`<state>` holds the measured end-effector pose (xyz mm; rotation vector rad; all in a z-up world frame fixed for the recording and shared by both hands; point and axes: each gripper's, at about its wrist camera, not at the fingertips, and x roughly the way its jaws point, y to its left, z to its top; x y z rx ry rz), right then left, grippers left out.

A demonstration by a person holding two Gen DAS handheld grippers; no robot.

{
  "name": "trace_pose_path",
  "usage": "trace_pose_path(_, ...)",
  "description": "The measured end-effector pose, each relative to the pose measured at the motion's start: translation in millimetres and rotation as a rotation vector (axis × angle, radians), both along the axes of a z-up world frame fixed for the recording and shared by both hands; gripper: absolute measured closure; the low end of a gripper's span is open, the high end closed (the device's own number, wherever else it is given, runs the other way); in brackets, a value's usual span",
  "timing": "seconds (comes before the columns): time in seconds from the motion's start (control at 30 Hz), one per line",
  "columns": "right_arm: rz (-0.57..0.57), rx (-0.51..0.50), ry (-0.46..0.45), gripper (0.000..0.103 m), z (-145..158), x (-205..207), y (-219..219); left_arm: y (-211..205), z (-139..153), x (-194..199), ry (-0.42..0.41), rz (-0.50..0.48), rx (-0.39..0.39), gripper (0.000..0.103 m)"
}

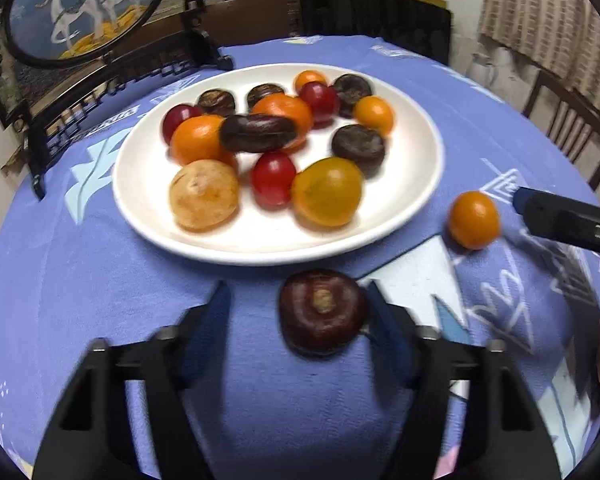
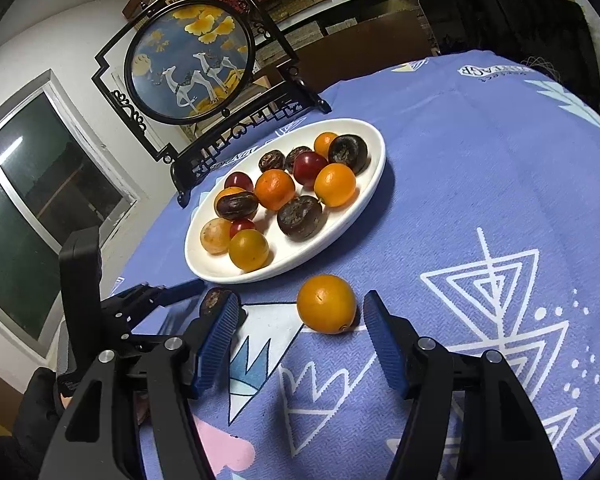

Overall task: Organize fruits
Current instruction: 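Grasp the last dark brown fruit with the left tool while the right tool grasps the last mandarin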

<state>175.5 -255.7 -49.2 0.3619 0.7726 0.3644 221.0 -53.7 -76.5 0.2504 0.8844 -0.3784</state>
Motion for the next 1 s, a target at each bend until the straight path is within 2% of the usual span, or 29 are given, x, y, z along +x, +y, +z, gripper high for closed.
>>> trace_pose_path(0.03, -0.004, -0.002, -0.001, 0.037, 0, 0, 0, -3, 1, -3, -0.007, -0.015, 0.007, 0.062)
trace_pose_path(0.17, -0.02, -0.012, 0.008, 0.04, -2, 1, -2, -3, 3, -8, -0.008, -0.034, -0.009, 0.062)
trace_pose_path(0.33, -0.026, -0.044, 0.018, 0.04, -4, 3, 0, 16, 20, -11, -0.043, -0.003, -0.122, 0.062)
trace_pose_path(0.47, -0.044, -0.128, 0.042, 0.04, -10, 5, 9, 35, 32, -11, -0.068, 0.045, -0.204, 0.062)
trace_pose_path(0.57, -0.042, -0.196, 0.058, 0.04, -13, 8, 19, 40, 37, -12, -0.076, 0.045, -0.234, 0.062)
trace_pose_path(0.83, -0.048, -0.405, 0.057, 0.055, -10, 25, 47, 41, 42, -20, -0.09, 0.023, -0.25, 0.062)
trace_pose_path(1.0, -0.043, -0.409, 0.075, 0.066, -17, 31, 52, 46, 42, -17, -0.082, 0.03, -0.258, 0.062)
